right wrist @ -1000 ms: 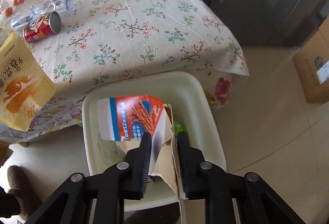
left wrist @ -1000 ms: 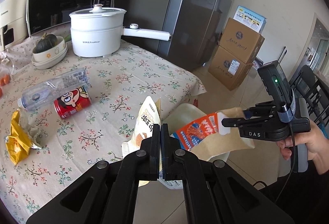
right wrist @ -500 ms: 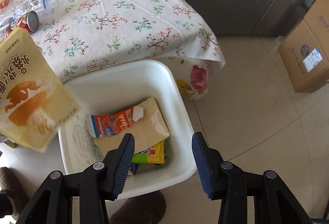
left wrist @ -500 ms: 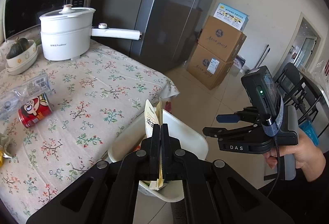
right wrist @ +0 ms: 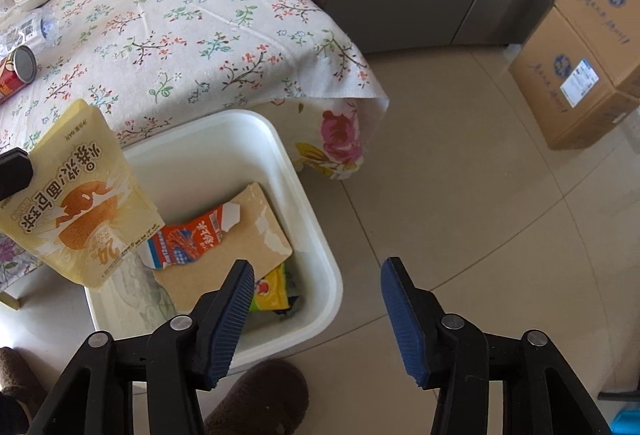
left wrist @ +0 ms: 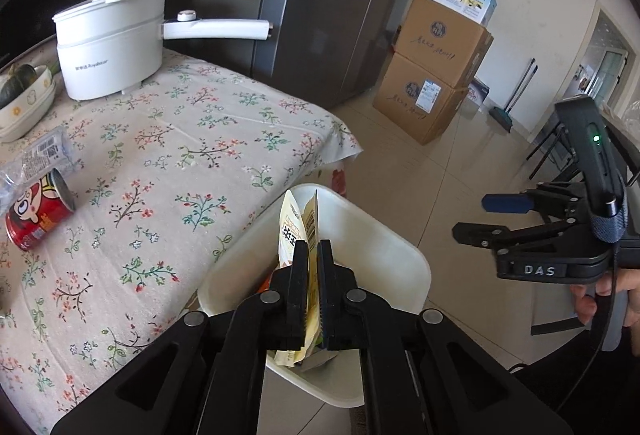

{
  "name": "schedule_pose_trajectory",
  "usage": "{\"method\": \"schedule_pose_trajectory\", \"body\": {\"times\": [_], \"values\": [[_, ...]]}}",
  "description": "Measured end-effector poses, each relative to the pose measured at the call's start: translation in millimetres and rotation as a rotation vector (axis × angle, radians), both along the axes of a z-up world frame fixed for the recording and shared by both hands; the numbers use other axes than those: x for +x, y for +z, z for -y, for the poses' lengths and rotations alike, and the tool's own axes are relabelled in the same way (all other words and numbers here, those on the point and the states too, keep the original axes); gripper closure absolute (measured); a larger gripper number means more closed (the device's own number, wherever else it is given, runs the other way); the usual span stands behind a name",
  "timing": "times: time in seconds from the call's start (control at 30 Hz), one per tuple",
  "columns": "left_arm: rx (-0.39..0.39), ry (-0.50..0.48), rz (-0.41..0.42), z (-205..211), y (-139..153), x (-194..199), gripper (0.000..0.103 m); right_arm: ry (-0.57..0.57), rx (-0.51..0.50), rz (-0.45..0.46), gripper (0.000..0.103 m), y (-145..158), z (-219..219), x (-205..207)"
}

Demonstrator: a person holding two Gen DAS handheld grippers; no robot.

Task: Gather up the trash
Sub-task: 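Open the left gripper to drop the yellow bag into the bin, then grasp the yellow chip bag with the left gripper while the right gripper grasps the crumpled tissue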

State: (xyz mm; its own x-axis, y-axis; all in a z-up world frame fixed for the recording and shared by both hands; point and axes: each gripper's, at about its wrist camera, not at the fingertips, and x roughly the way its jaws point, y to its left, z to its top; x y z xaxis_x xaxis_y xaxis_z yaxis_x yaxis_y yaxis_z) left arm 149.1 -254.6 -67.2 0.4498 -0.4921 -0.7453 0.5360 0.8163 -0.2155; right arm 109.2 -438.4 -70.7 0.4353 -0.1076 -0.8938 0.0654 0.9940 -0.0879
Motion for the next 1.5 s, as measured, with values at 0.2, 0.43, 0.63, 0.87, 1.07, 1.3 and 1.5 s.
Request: {"method": "schedule_pose_trajectory", "body": {"times": [0.2,0.43,0.63,0.87,1.07,1.3,1.5], "values": [[0.056,0.087,0.014,-30.7,2.5,3.2,0.035,0.007,0.013,0.027,0.032,8.7,-6.9,-6.7],[0.117,0.175,0.029,-75.9,13.9,-1.2,0.021,0.040,0.031,0.046,0.029,18.1,-29.7,-6.3],[0.135,0.254,0.066,-121.1,28.3,-8.4,0.010,0.069,0.088,0.085,0.029,33.4,-59.5,1.4],[0.141,0.366,0.089,-181.9,44.3,-10.4,0.001,0.151,0.068,0.150,0.009,46.9,-112.2,14.5],[0.165,0.524,0.046,-253.2,48.2,-5.5,0.000,0.190,0.039,0.225,0.002,47.0,-151.6,29.2],[0.142,0.663,-0.079,-325.2,31.9,5.0,0.000,0.215,0.176,0.152,0.002,33.0,-187.7,64.7],[0.140,0.683,-0.163,-344.5,4.1,23.4,0.000,0.227,0.241,0.109,0.002,29.2,-221.4,91.5]]}}
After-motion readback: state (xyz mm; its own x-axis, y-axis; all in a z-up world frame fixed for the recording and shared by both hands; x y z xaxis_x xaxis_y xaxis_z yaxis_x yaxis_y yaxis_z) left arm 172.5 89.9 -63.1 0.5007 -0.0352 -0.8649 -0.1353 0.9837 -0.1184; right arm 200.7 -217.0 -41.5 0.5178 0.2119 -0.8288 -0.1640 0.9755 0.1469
